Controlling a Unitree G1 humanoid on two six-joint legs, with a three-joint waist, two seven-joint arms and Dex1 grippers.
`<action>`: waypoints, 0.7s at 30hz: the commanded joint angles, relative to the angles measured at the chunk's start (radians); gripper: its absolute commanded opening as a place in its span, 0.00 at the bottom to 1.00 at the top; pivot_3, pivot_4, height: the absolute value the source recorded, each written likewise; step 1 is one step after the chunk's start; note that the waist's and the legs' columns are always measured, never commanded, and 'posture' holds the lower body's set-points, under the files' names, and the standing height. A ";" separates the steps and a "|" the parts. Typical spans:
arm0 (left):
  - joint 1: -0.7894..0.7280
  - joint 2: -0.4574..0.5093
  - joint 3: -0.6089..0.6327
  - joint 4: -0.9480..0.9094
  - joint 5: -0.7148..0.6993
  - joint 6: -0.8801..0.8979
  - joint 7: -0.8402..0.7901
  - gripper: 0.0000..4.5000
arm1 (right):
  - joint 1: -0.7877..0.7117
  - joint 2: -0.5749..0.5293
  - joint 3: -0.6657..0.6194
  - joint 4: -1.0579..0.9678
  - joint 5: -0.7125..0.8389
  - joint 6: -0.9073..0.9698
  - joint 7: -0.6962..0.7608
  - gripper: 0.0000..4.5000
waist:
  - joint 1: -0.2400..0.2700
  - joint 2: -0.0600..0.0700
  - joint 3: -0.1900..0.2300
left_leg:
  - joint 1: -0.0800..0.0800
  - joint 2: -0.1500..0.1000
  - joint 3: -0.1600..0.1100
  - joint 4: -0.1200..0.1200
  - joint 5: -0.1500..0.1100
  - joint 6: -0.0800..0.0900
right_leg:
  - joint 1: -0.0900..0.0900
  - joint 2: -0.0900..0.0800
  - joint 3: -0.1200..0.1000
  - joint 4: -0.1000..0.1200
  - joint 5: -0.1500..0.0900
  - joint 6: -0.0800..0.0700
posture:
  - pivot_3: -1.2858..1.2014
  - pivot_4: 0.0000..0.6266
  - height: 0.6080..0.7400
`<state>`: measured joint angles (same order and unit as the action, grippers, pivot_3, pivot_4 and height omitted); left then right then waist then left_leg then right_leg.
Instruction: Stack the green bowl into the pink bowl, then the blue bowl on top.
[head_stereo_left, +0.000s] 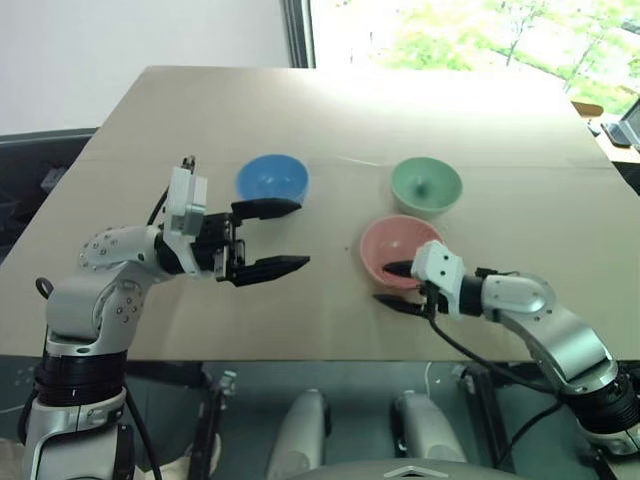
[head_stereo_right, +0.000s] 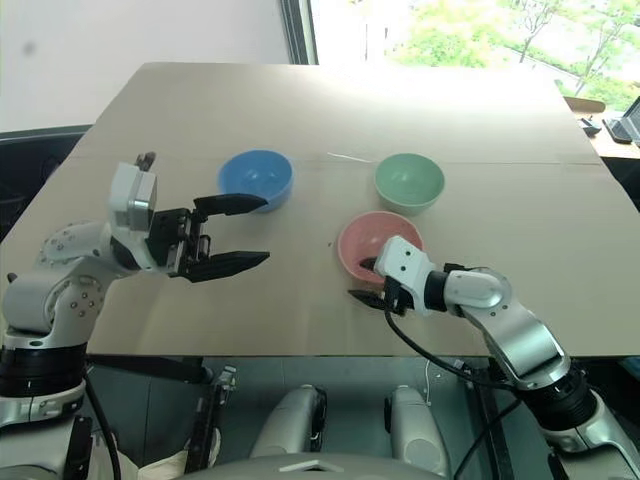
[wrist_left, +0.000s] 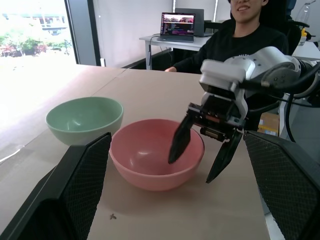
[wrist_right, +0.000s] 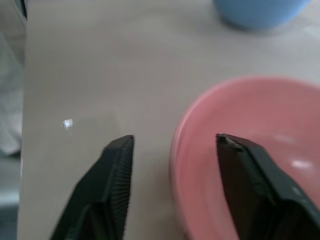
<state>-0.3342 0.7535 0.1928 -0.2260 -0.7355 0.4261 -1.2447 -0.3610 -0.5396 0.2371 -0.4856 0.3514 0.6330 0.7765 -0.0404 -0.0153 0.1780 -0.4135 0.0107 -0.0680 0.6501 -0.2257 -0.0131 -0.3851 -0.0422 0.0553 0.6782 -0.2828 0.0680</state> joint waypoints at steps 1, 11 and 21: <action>-0.001 0.002 0.029 -0.027 -0.008 -0.022 0.010 1.00 | -0.111 0.004 -0.134 -0.056 0.087 0.048 -0.024 0.84 | 0.002 0.000 0.000 | 0.000 0.000 0.000 0.000 0.000 0.000 | 0.000 0.000 0.000 0.000 0.000 0.000 | 0.52 0.24 1.00; 0.008 -0.030 0.003 -0.036 0.008 -0.055 0.025 1.00 | -0.282 -0.161 -0.067 0.527 -0.276 -0.458 0.016 0.84 | 0.005 0.000 0.000 | -0.001 -0.001 -0.001 0.000 0.000 0.000 | 0.000 -0.001 -0.002 -0.001 0.000 0.000 | 0.52 0.24 1.00; 0.045 -0.014 0.027 -0.075 0.001 -0.049 0.065 1.00 | -0.439 -0.144 -0.015 0.945 -0.431 -0.801 0.057 0.84 | -0.003 0.002 0.002 | -0.001 0.000 0.005 -0.002 0.000 0.000 | -0.004 -0.001 0.004 0.000 0.000 0.000 | 0.52 0.24 1.00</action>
<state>-0.2908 0.7245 0.1896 -0.2618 -0.7286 0.3861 -1.1861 -0.7851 -0.6808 0.2233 0.4481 -0.0651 -0.1193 0.8246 -0.0436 -0.0134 0.1803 -0.4149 0.0105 -0.0632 0.6484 -0.2256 -0.0132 -0.3894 -0.0430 0.0591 0.6782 -0.2827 0.0678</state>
